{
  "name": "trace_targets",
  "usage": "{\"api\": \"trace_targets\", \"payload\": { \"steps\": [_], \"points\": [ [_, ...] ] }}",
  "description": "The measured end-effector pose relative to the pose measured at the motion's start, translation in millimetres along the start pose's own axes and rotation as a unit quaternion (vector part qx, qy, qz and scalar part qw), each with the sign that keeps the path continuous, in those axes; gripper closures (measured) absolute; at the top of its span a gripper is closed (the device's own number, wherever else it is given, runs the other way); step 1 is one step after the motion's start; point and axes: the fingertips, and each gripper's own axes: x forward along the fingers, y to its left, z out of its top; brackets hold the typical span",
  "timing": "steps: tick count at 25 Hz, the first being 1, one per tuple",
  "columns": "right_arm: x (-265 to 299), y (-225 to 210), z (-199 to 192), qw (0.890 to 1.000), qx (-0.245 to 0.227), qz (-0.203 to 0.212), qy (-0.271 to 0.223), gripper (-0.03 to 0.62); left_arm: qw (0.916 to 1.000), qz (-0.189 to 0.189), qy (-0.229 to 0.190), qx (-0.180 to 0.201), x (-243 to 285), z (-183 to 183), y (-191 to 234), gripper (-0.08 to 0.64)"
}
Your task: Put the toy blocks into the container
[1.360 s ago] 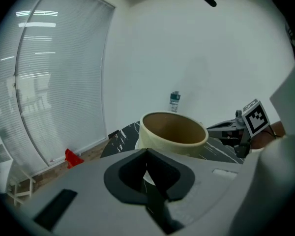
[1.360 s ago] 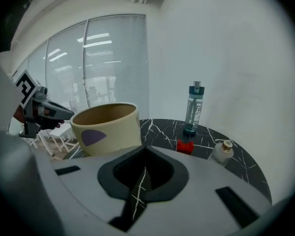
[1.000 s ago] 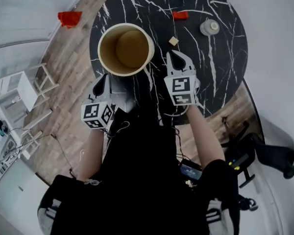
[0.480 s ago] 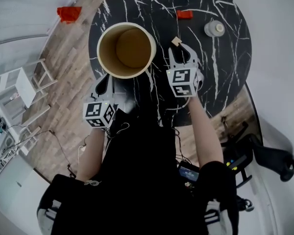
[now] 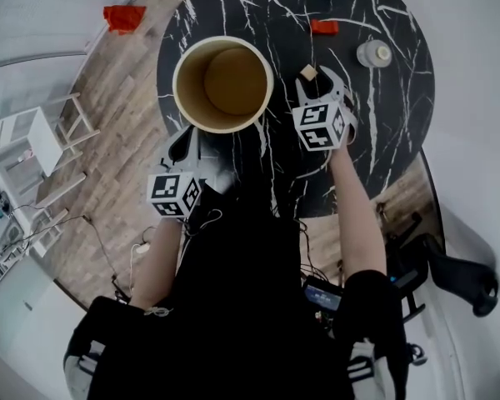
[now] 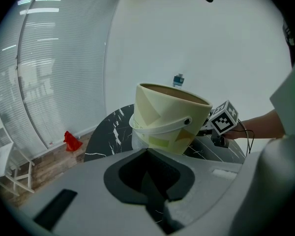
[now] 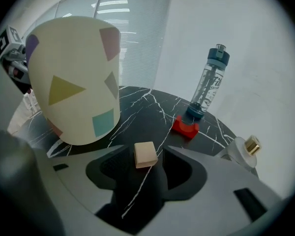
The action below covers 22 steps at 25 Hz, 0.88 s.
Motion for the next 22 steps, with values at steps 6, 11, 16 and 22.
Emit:
{"api": "trace_targets", "payload": {
  "steps": [6,11,16,22],
  "points": [
    [5.4,1.0,-5.8,1.000,0.028,0.013,0.006,0.453,1.0000,0.003,-0.002,-0.002,-5.0,0.1,3.2,0.560],
    [-8.9,2.9,9.6,0.999,0.046,0.006,-0.023,0.456,0.9999,0.003,-0.013,0.004,-9.4,7.6,5.5,0.560],
    [-33.3,10.1,40.7,0.993,0.088,0.011,-0.076,0.456,0.9996,0.000,-0.026,0.009,-12.5,19.1,5.9,0.560],
    [-63.8,18.2,68.1,0.985,0.123,0.013,-0.121,0.457,0.9986,-0.013,-0.046,0.021,-20.6,37.6,4.7,0.560]
  ]
}}
